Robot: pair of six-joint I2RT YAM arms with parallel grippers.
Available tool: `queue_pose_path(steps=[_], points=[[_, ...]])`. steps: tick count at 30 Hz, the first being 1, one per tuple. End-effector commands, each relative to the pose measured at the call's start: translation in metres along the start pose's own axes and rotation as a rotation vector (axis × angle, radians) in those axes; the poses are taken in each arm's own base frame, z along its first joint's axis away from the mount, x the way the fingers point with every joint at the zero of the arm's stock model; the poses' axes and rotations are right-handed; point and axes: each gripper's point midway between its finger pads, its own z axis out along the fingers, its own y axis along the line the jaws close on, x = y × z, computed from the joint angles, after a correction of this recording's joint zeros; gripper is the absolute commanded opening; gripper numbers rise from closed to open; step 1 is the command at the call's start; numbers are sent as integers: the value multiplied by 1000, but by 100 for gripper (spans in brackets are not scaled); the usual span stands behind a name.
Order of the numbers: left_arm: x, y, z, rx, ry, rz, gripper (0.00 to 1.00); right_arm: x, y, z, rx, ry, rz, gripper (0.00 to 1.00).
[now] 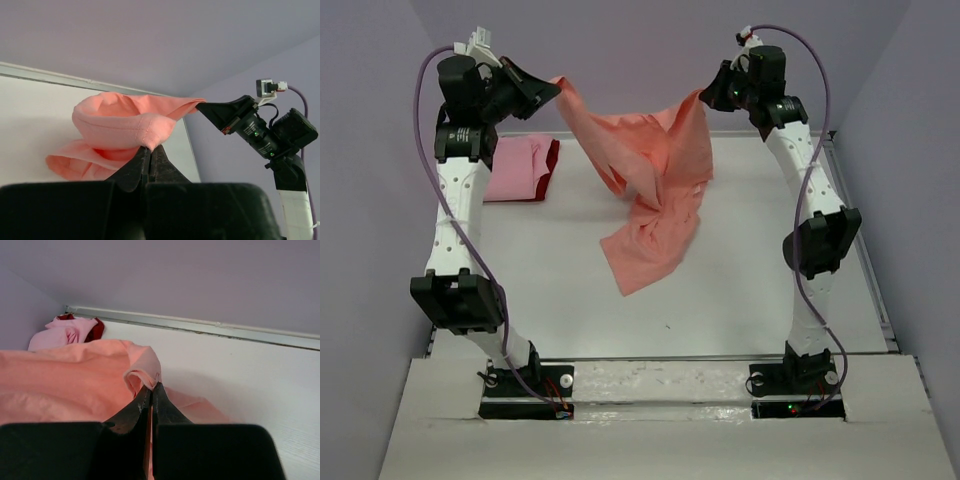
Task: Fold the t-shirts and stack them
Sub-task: Flatten out the tshirt
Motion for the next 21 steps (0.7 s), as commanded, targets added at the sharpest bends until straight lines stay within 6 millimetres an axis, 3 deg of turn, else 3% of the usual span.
queue_pose_path(steps=[1, 3, 10, 16, 21], points=[[-11, -26, -35, -9, -64, 75, 0, -67, -4, -43, 50, -176, -49, 0], [-9, -15, -43, -82, -77, 73, 0, -86, -17, -62, 122, -229, -44, 0], [-7, 23, -72, -267, -114, 53, 0, -113, -23, -115, 215, -311, -79, 0], [-7, 27, -84, -318, -133, 65, 0, -132, -25, -164, 287, -381, -98, 0], [-18, 15, -92, -312, -175, 92, 0, -159, -3, -221, 289, -495, -111, 0]])
